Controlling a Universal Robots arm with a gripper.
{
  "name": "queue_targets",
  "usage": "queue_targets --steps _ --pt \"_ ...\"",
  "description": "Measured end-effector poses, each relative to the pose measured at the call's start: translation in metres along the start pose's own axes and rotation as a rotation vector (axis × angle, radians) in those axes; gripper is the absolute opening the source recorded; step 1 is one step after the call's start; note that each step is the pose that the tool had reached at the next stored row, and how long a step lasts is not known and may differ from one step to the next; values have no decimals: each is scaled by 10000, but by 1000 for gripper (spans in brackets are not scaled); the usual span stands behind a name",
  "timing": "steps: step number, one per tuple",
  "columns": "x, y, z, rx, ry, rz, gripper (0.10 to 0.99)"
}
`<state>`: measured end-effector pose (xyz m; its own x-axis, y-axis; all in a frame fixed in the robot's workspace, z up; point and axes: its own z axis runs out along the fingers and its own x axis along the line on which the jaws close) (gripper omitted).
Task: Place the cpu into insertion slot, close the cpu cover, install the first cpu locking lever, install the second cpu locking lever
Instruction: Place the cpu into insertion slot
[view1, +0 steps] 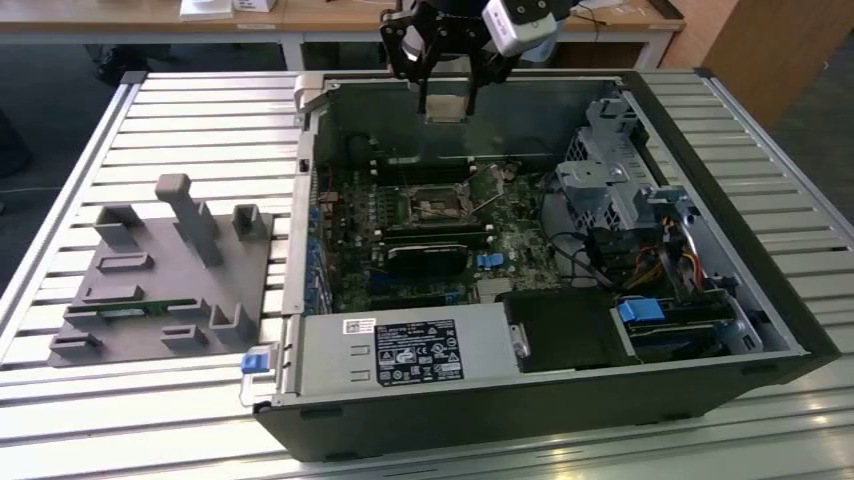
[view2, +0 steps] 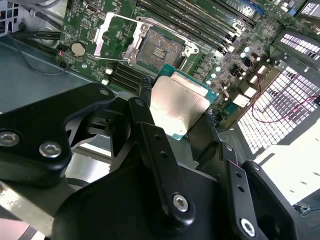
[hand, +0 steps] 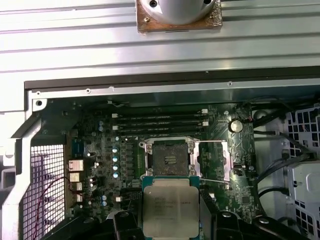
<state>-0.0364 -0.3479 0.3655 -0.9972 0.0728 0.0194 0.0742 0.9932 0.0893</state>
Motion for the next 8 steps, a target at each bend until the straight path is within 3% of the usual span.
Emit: queue_targets --steps 8 --pt "0 0 0 -3 -12 138 541"
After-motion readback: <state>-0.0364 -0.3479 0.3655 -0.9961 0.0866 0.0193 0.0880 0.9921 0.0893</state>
